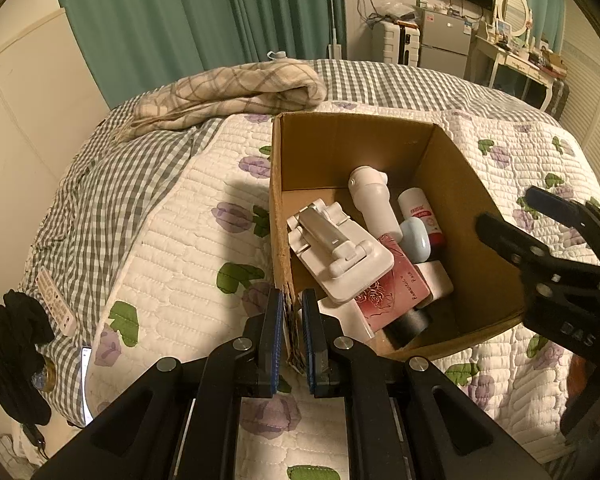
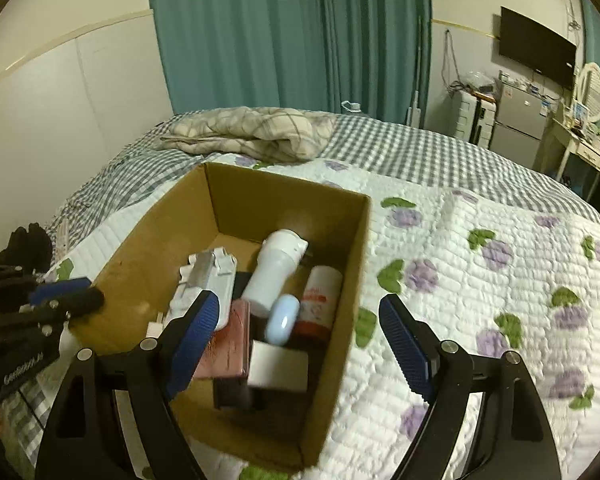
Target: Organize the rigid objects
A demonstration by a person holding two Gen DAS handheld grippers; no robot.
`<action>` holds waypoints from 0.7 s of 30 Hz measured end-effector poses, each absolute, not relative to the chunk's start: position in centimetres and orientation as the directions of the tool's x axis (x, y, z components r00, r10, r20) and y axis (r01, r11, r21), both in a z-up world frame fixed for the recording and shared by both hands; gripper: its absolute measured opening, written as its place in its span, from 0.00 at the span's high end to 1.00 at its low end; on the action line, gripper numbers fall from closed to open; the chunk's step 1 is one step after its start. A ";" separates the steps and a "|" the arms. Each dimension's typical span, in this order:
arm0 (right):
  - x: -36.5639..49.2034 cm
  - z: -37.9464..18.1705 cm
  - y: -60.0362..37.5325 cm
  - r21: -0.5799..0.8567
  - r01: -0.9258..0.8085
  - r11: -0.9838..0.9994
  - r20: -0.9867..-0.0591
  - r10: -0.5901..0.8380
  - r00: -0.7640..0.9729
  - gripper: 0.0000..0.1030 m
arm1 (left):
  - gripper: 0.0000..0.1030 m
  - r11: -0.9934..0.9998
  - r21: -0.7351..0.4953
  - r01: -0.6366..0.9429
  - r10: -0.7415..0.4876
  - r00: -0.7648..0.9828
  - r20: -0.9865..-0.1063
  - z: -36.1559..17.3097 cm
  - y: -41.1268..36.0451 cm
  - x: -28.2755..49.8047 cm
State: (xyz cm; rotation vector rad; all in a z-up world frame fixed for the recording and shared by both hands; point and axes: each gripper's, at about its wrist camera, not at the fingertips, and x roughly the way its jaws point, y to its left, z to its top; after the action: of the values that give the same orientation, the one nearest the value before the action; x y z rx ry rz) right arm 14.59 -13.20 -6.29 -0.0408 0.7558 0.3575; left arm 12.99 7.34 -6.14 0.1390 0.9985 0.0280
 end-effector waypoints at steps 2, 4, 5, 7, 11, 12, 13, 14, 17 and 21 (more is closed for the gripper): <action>13.9 -5.8 -13.7 0.092 -0.321 0.943 -0.672 0.296 0.679 0.20 | 0.92 0.991 0.130 0.042 0.086 0.548 -0.832 -5.7 7.2 12.8; 12.9 -4.6 -14.6 0.090 -0.301 0.950 -0.657 0.283 0.698 0.20 | 0.92 0.991 0.124 0.044 0.078 0.566 -0.821 -4.6 7.0 12.2; 12.5 -4.2 -14.9 0.089 -0.297 0.951 -0.650 0.281 0.706 0.20 | 0.92 0.991 0.125 0.045 0.076 0.581 -0.810 -3.8 6.8 11.9; 11.5 -2.8 -15.7 0.081 -0.281 0.956 -0.630 0.268 0.729 0.20 | 0.92 0.990 0.125 0.058 0.063 0.619 -0.783 -1.7 6.1 11.0; 8.9 0.7 -17.6 0.062 -0.247 0.967 -0.569 0.238 0.787 0.20 | 0.92 0.986 0.143 0.087 0.038 0.713 -0.700 2.9 4.0 8.6; 8.4 1.4 -17.9 0.058 -0.240 0.969 -0.555 0.231 0.799 0.20 | 0.92 0.985 0.146 0.097 0.028 0.737 -0.676 3.9 3.5 8.1; 7.7 2.3 -18.3 0.053 -0.229 0.972 -0.538 0.221 0.814 0.20 | 0.92 0.984 0.145 0.103 0.018 0.752 -0.659 4.6 3.1 7.8; 7.0 3.1 -18.6 0.049 -0.221 0.974 -0.522 0.214 0.826 0.20 | 0.91 0.984 0.138 0.110 0.003 0.771 -0.637 5.5 2.7 7.2; 5.2 4.8 -19.6 0.031 -0.190 0.981 -0.484 0.181 0.856 0.19 | 0.88 0.985 0.101 0.140 -0.057 0.817 -0.574 7.2 1.9 5.5; 2.0 6.0 -20.8 0.010 -0.131 0.991 -0.416 0.123 0.901 0.14 | 0.46 0.987 0.110 0.118 -0.048 0.866 -0.498 7.2 1.7 4.2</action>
State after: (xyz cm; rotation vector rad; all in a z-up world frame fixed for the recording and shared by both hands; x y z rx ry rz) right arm 2.00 -20.83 6.04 -0.0183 0.4291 0.1316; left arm 4.16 1.67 7.16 0.1387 0.5177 -0.0871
